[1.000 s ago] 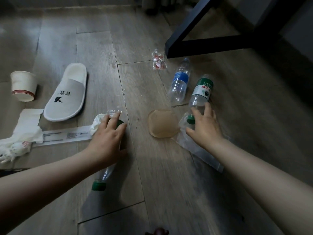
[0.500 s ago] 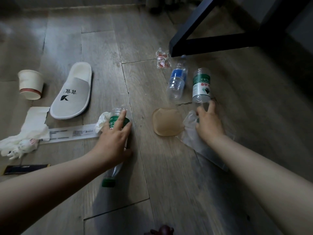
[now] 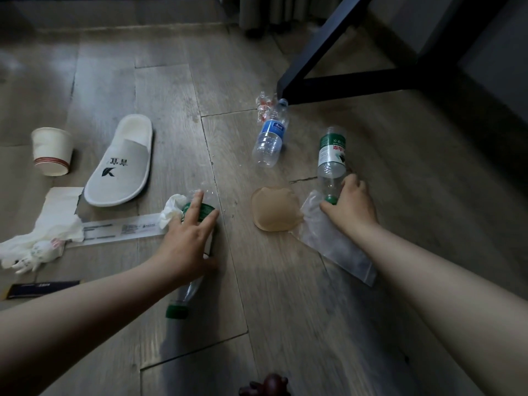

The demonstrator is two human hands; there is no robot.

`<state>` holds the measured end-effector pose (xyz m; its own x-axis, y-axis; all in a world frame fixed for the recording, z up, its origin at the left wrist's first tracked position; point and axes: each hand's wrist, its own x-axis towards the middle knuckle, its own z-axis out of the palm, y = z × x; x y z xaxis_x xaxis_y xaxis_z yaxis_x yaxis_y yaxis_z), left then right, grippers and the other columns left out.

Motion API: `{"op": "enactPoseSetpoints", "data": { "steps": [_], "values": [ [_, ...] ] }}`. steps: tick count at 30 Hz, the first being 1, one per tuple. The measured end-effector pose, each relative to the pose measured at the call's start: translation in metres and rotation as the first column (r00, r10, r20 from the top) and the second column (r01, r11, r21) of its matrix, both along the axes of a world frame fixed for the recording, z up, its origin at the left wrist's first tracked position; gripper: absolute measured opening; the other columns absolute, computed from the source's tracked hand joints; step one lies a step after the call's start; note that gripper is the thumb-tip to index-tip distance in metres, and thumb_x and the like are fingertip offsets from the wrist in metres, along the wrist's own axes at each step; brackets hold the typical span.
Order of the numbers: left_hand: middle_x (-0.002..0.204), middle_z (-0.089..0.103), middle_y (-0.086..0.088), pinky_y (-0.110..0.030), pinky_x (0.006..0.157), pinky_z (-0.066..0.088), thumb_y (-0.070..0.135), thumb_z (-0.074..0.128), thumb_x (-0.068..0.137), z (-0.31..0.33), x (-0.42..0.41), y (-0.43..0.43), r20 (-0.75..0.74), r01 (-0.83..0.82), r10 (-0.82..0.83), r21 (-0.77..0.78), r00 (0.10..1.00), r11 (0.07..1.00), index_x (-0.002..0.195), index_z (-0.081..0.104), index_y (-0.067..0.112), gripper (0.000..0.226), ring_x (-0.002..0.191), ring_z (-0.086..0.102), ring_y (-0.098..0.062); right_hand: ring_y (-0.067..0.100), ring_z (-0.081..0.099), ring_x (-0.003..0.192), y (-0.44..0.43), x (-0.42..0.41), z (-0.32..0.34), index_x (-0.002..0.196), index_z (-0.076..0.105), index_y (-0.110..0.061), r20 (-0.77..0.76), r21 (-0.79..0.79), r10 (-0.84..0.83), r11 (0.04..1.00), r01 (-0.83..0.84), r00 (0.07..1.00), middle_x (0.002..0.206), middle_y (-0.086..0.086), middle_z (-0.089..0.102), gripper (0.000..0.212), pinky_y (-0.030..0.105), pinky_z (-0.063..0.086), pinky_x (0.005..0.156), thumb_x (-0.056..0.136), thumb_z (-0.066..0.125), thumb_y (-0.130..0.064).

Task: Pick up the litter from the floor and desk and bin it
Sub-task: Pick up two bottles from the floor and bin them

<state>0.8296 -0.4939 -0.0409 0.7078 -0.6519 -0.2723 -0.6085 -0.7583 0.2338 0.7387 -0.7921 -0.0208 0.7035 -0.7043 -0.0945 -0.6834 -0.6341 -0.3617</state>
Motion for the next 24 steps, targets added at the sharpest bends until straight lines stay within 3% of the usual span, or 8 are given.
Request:
{"op": "enactPoseSetpoints", "data": {
  "steps": [6,11,16,24],
  "values": [
    [0.153,-0.034,-0.005,-0.046,0.114,0.021,0.043,0.066,0.077,0.004,-0.011,-0.009,0.028,-0.033,0.032,0.041,0.999,0.999,0.153,0.005,0.029,0.098,0.138,0.02,-0.046,0.04,0.043,0.123,-0.012,0.028,-0.007,0.151,0.013,-0.019,0.05,0.034,0.008,0.999,-0.01,0.999,0.14,0.02,0.03,0.1,0.042,0.04,0.102,0.076,0.076,-0.038],
    [0.15,-0.04,-0.002,-0.043,0.113,0.024,0.039,0.062,0.082,0.004,-0.014,-0.009,0.035,-0.053,0.051,0.052,0.998,0.997,0.152,-0.001,0.032,0.095,0.139,0.016,-0.043,0.038,0.042,0.127,-0.018,0.045,-0.024,0.152,0.014,-0.022,0.071,0.146,-0.027,0.989,0.017,0.997,0.144,0.021,0.029,0.093,0.038,0.039,0.102,0.081,0.072,-0.037],
    [0.15,-0.04,-0.003,-0.044,0.113,0.022,0.04,0.061,0.079,0.002,-0.011,-0.01,0.044,-0.051,0.048,0.078,0.998,0.996,0.152,0.0,0.033,0.096,0.136,0.022,-0.045,0.041,0.041,0.128,-0.017,0.042,-0.041,0.153,0.005,-0.023,0.124,0.131,-0.105,0.987,0.088,0.987,0.144,0.026,0.031,0.087,0.044,0.039,0.103,0.089,0.063,-0.031],
    [0.149,-0.04,0.0,-0.041,0.112,0.025,0.038,0.07,0.073,0.006,-0.007,-0.009,-0.005,-0.031,0.031,0.028,1.0,0.999,0.152,0.002,0.034,0.104,0.14,0.021,-0.039,0.041,0.044,0.125,-0.009,0.023,-0.017,0.153,0.004,-0.011,0.196,0.185,-0.175,0.973,0.138,0.965,0.144,0.026,0.032,0.088,0.04,0.039,0.1,0.089,0.06,-0.031]
  ]
}}
